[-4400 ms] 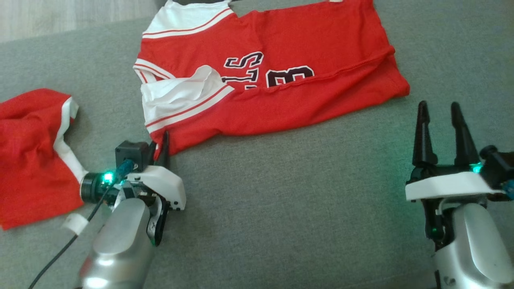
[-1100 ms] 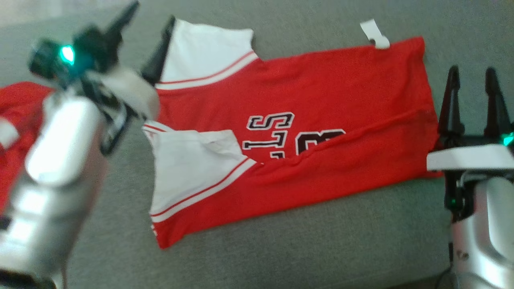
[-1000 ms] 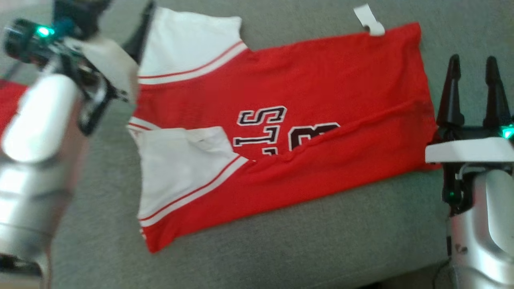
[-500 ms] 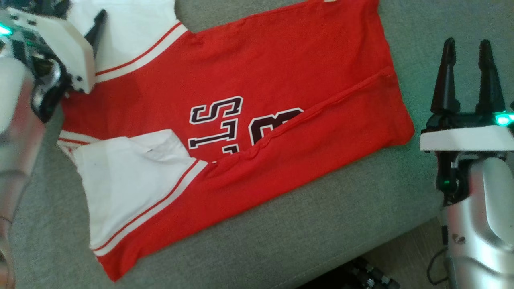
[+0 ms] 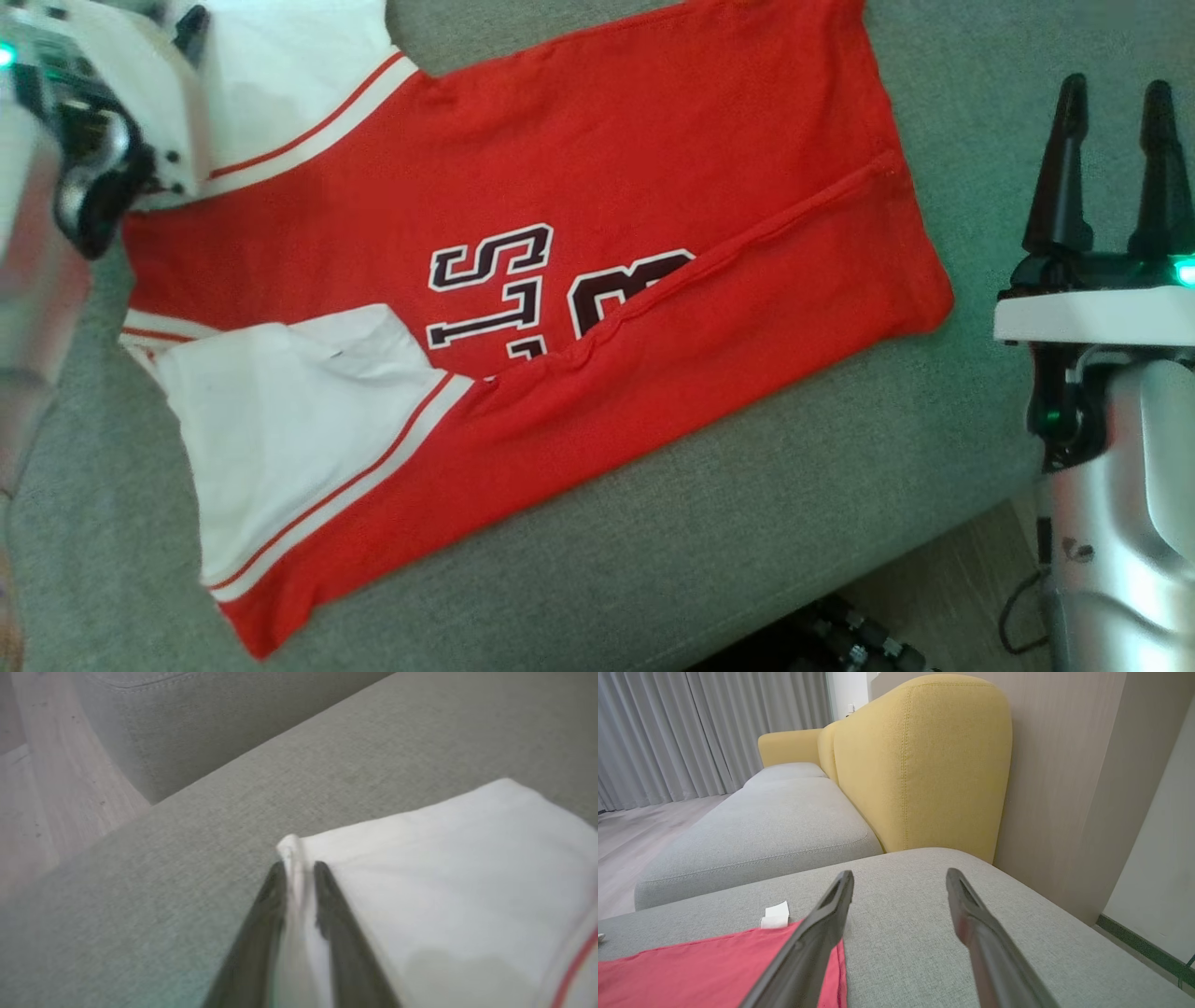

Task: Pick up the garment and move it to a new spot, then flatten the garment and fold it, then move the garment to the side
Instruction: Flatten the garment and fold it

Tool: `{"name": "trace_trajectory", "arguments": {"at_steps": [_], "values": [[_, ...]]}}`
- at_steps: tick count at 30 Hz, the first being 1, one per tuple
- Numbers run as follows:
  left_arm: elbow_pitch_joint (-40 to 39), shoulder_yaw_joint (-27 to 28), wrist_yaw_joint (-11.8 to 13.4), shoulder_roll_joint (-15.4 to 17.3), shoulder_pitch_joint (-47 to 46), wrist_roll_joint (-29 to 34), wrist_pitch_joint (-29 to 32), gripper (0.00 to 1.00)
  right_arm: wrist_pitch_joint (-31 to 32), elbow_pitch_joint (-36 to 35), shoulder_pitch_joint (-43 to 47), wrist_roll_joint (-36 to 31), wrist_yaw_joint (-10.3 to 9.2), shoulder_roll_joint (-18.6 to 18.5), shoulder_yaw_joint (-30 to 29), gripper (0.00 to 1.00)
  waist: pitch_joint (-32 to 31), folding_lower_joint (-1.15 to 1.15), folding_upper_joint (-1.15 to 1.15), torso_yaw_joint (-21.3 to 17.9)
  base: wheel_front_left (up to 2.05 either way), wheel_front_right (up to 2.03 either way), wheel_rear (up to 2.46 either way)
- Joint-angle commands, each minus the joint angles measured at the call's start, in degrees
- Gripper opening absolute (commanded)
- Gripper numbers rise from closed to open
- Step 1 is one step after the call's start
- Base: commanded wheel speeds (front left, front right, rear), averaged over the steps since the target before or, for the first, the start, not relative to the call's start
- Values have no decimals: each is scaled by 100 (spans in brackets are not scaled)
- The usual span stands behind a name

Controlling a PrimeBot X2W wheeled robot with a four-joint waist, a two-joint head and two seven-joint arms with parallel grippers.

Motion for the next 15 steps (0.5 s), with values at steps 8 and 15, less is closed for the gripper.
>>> {"name": "trace_trajectory", "arguments": {"at_steps": [8, 15], "values": [[-313, -126, 10, -38, 27, -235, -771, 0, 64, -16, -226, -654, -5, -27, -228, 100, -446, 0, 0, 504, 0, 0, 0], [-716, -94, 233, -433, 409, -157, -1895, 0, 801, 160, -499, -1293, -5, -313, -348, 100, -931, 0, 0, 1179, 0, 0, 0]]}}
